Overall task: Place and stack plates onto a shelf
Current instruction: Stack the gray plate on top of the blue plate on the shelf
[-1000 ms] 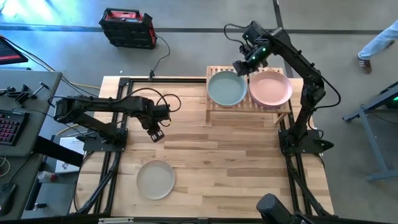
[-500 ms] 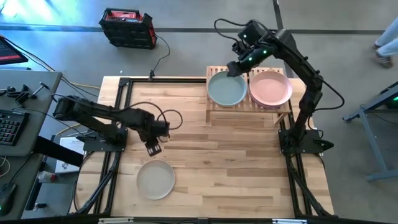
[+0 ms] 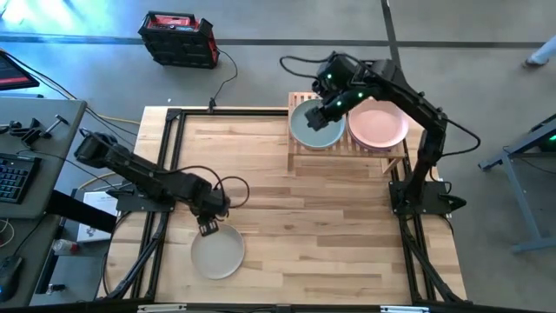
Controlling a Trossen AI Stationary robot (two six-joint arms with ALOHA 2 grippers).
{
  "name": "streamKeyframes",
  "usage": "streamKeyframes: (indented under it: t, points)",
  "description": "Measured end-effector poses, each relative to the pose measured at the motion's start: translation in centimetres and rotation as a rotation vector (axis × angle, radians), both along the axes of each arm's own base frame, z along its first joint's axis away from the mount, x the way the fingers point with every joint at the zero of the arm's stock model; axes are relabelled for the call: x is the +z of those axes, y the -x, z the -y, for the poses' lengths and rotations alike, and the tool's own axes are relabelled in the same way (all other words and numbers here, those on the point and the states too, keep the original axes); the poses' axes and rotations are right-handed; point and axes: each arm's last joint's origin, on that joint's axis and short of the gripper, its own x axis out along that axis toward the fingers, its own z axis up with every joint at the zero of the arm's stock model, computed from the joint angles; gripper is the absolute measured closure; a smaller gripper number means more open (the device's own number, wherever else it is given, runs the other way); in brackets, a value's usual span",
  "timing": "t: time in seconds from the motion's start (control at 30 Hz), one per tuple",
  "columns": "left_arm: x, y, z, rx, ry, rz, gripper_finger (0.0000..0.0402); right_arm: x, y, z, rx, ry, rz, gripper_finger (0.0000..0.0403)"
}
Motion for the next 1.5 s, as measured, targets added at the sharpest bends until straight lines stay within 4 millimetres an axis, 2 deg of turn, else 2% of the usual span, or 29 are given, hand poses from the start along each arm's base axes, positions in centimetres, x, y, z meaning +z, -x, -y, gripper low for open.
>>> streamKeyframes:
  t: [0.27, 0.57, 0.87, 1.5]
  points:
    - [-1.2, 0.5, 1.6, -0.013, 0.020, 0.033, 0.0316, 0.0, -0.8, -2.3, 0.012, -0.002, -0.010, 0.0292]
    - [-2.8, 1.3, 2.3, -0.001, 0.031, 0.054, 0.0316, 0.0, -1.2, -3.3, -0.013, 0.003, -0.020, 0.0292]
    - [-4.0, 1.6, 2.2, 0.016, 0.050, 0.081, 0.0316, 0.0, -1.2, -3.6, -0.011, 0.001, -0.021, 0.0292]
    - [-4.0, 1.2, 2.2, 0.005, 0.046, 0.124, 0.0316, 0.0, -1.2, -3.5, -0.024, 0.035, -0.029, 0.0292]
